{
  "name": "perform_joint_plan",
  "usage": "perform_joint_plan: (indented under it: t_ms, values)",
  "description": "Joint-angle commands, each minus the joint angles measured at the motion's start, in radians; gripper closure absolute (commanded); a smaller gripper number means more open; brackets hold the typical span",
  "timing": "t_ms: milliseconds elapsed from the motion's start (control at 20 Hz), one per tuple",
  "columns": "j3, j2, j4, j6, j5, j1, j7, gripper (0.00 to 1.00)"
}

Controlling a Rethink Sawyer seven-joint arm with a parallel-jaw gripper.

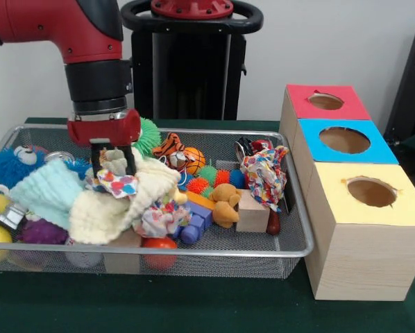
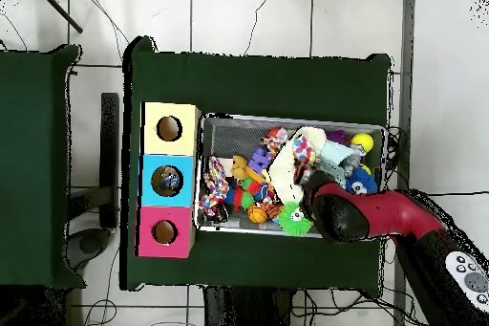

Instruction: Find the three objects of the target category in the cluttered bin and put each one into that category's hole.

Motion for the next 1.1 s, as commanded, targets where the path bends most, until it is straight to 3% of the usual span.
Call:
perform_joint_plan:
  t_ms: [50, 600, 850, 1100]
  values:
    - [0.161, 0.087, 0.029, 0.117, -0.047, 0.022, -0.318, 0.0]
    - [0.172, 0.095, 0.022, 0.128, -0.062, 0.027, -0.302, 0.0]
    - [0.032, 0.03, 0.004, 0.112, -0.059, 0.1, -0.124, 0.0]
    - [-0.009, 0.021, -0.003, 0.099, -0.04, 0.124, -0.092, 0.0]
